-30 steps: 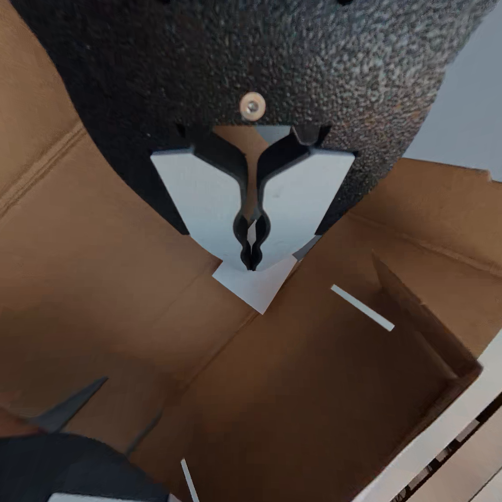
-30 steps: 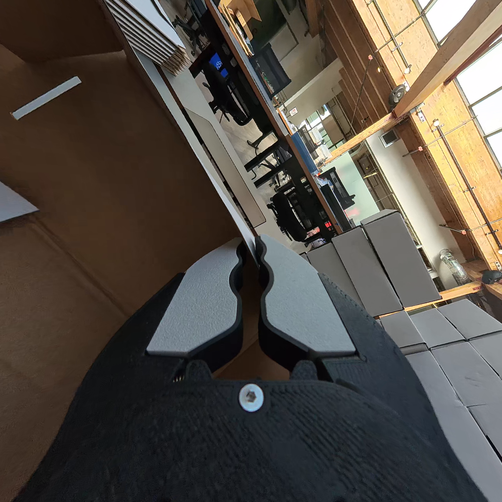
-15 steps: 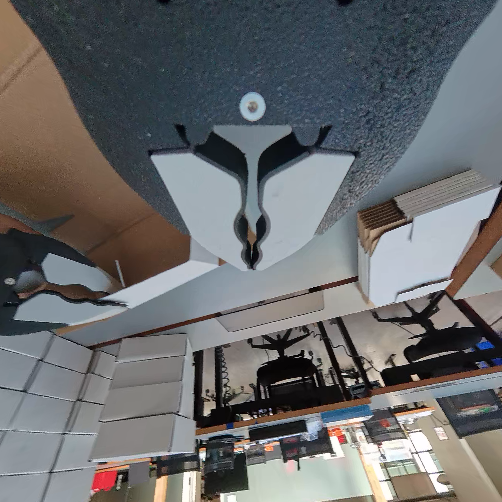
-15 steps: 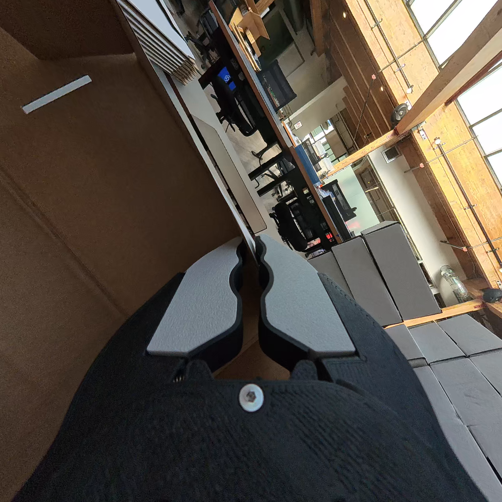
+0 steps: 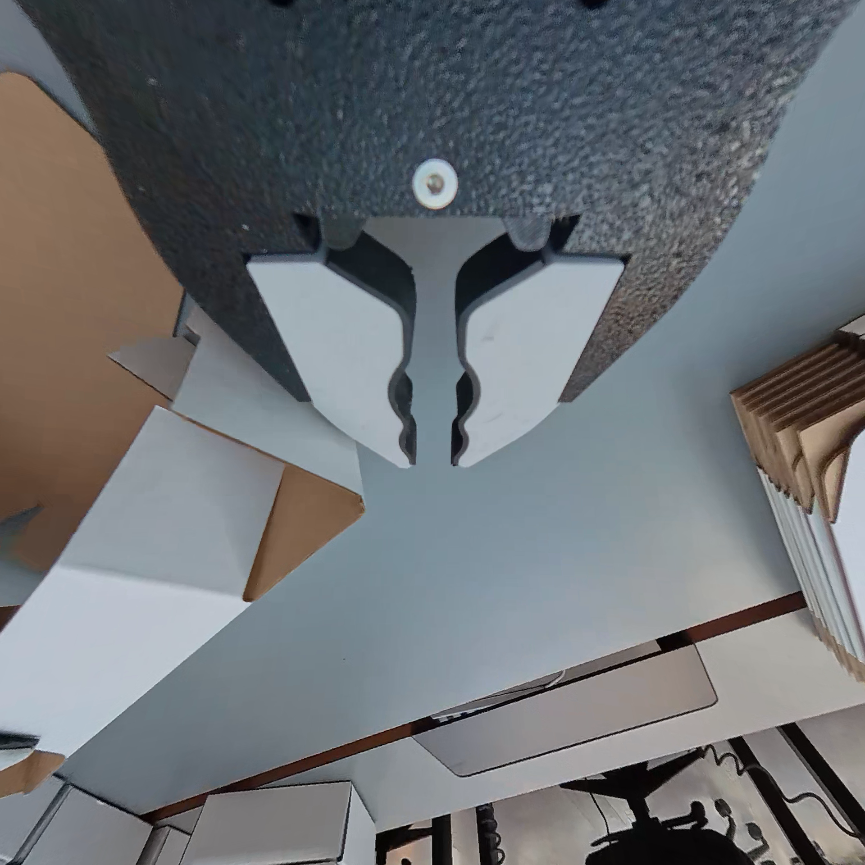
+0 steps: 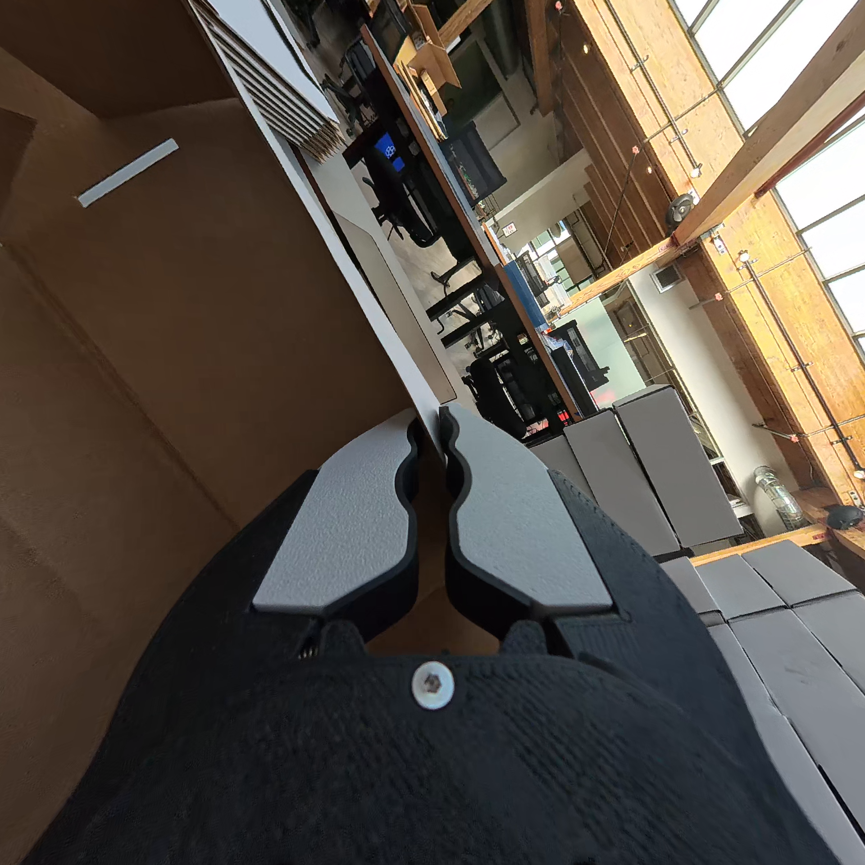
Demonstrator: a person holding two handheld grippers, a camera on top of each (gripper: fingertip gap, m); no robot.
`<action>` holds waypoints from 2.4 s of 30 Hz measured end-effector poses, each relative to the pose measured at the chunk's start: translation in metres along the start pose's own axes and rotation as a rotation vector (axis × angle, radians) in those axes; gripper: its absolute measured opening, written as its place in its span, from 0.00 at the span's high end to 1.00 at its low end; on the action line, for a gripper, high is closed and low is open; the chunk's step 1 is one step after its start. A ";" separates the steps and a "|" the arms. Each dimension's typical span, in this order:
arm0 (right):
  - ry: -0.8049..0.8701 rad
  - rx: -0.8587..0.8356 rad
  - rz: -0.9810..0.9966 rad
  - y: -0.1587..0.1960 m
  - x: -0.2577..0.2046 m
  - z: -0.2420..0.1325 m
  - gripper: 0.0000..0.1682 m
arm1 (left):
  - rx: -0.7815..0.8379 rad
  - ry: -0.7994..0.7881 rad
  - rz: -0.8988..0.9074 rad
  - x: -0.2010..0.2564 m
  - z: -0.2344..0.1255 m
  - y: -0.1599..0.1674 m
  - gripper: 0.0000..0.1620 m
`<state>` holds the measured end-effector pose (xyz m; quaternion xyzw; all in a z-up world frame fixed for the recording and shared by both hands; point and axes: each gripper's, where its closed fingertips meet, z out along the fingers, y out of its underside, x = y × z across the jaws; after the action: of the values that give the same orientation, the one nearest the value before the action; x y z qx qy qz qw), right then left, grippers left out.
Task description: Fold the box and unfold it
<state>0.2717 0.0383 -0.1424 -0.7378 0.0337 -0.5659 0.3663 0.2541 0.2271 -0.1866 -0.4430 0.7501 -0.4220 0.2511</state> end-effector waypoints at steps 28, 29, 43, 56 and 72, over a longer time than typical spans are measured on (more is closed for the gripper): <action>0.152 -0.059 -0.246 -0.003 -0.004 -0.034 0.98 | 0.086 0.290 0.153 0.115 -0.050 0.016 1.00; 0.150 -0.054 -0.263 -0.003 -0.004 -0.035 0.98 | 0.090 0.323 0.138 0.116 -0.051 0.017 1.00; 0.118 -0.054 -0.365 -0.004 -0.004 -0.045 0.98 | 0.153 0.491 0.198 0.128 -0.068 0.024 0.85; 0.028 -0.113 -0.290 -0.004 -0.005 -0.044 0.97 | 0.084 0.206 0.345 0.152 -0.050 0.015 0.86; -0.229 -0.248 -0.394 -0.006 -0.004 -0.051 0.96 | -0.021 -0.059 0.061 0.130 -0.032 0.006 0.82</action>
<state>0.2244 0.0186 -0.1377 -0.8286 -0.0833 -0.5308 0.1570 0.1650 0.1275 -0.1759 -0.4348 0.7600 -0.3928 0.2812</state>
